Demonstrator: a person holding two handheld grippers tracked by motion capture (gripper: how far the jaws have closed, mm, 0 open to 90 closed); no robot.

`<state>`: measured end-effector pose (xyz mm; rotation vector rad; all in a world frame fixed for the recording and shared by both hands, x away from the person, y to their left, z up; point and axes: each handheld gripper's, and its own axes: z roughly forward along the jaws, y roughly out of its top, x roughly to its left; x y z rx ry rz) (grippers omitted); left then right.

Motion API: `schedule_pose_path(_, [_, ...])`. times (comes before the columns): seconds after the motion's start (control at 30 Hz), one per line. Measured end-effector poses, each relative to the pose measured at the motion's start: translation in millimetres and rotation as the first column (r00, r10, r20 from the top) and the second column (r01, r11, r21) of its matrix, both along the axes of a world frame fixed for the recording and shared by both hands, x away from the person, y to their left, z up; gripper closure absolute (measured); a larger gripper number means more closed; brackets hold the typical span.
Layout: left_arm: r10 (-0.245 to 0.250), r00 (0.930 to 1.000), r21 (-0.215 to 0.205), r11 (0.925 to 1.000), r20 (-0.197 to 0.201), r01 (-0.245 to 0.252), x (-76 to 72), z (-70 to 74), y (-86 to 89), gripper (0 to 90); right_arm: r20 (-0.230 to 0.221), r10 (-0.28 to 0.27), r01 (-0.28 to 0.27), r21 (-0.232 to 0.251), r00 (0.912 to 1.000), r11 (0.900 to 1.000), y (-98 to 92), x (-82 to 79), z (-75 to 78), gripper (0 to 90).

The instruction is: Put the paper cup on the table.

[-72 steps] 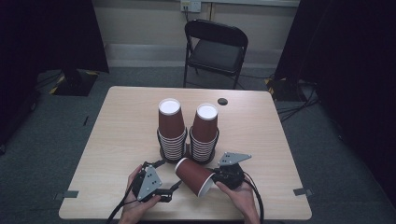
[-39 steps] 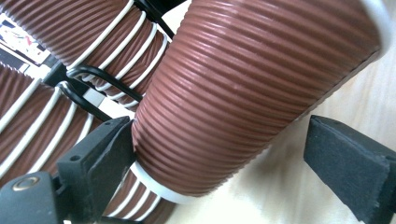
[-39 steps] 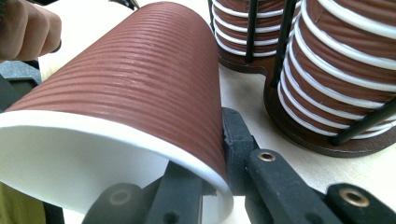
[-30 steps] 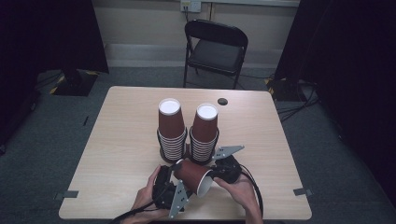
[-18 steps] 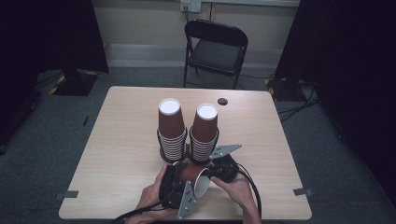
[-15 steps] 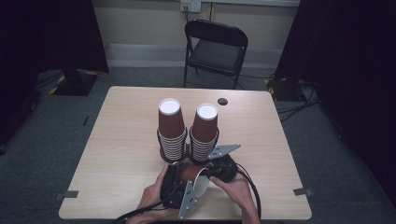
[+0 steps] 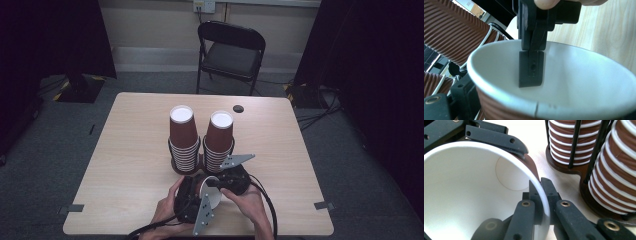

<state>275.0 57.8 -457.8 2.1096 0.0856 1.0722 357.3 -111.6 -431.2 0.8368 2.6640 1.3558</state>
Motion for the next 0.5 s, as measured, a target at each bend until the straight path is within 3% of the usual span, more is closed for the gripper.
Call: schedule_pose_path(0.5, [-0.004,1.0,0.001,1.0,0.003,0.004,-0.5,-1.0,-6.4,4.8,-0.049,0.014,-0.015,-0.009,0.9987,1.0,4.7,-0.7,-4.9,87.9])
